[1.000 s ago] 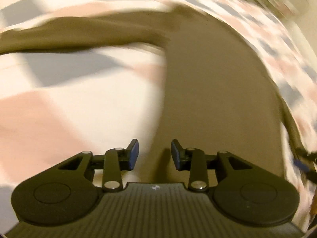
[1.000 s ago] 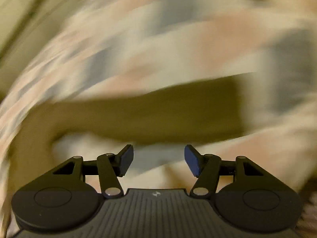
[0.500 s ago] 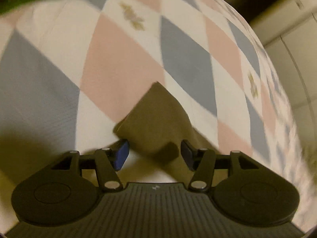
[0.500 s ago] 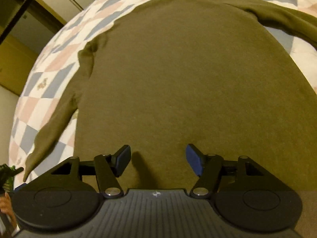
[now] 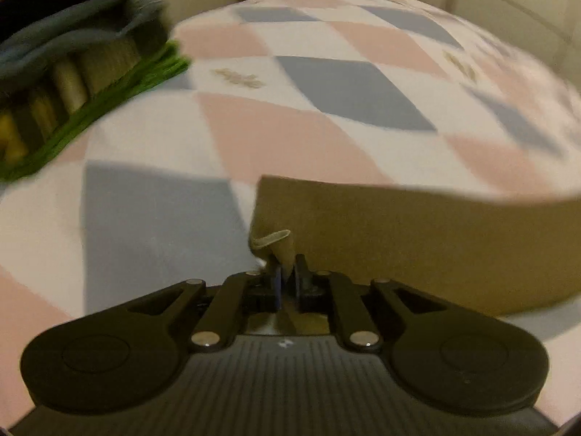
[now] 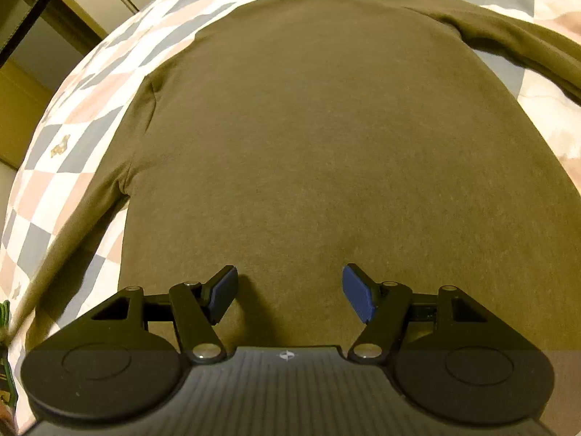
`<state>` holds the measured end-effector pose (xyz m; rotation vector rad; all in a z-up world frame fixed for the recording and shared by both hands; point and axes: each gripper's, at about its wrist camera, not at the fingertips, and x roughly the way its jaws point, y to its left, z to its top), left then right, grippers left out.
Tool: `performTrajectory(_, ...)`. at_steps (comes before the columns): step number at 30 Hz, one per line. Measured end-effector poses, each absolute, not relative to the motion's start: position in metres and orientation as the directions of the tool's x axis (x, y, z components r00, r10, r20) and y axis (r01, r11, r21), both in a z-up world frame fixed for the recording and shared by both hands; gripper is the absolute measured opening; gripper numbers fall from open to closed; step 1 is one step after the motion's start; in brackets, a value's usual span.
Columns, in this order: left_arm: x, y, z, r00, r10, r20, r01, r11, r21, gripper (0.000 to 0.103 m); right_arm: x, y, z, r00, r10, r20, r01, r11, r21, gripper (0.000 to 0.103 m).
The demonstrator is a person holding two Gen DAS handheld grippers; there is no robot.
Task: Fold clothes
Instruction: 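Grasp a sleeve with the left gripper and lay it across the shirt body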
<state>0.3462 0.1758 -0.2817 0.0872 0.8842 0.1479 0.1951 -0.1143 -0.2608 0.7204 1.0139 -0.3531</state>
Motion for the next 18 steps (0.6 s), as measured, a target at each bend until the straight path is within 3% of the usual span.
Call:
performTrajectory(2,0.346,0.173,-0.276,0.624,0.194,-0.757,-0.099,0.980,0.170,0.012,0.196,-0.114,-0.261,0.505,0.065,-0.861,0.568,0.726,0.388,0.071)
performTrajectory(3,0.346,0.174,-0.272,0.618,0.204,-0.759,-0.117,0.979,0.167,0.018,0.195,-0.114,-0.260,0.507,0.071,-0.859,0.561,0.729,0.391,0.071)
performTrajectory(5,0.339,0.183,-0.263,0.580,0.190,-0.792,-0.167,0.980,0.113,0.021,0.188,-0.119,-0.257,0.510,0.088,-0.856,0.559,0.723,0.407,0.071)
performTrajectory(6,0.333,0.188,-0.258,0.555,0.150,-0.819,-0.177,0.982,0.060,0.018,0.183,-0.123,-0.254,0.512,0.090,-0.854,0.561,0.718,0.412,0.071)
performTrajectory(8,0.317,0.185,-0.248,0.487,-0.054,-0.872,-0.095,0.989,-0.114,0.018,0.169,-0.132,-0.248,0.517,0.071,-0.853,0.579,0.705,0.410,0.071)
performTrajectory(12,0.290,0.129,-0.250,0.215,-0.428,-0.878,0.260,0.892,-0.370,0.024,0.119,-0.165,-0.234,0.516,-0.010,-0.857,0.648,0.659,0.382,0.072)
performTrajectory(18,0.240,0.070,-0.264,0.038,-0.531,-0.847,0.436,0.771,-0.464,0.049,0.025,-0.216,-0.227,0.473,-0.121,-0.873,0.746,0.582,0.323,0.074)
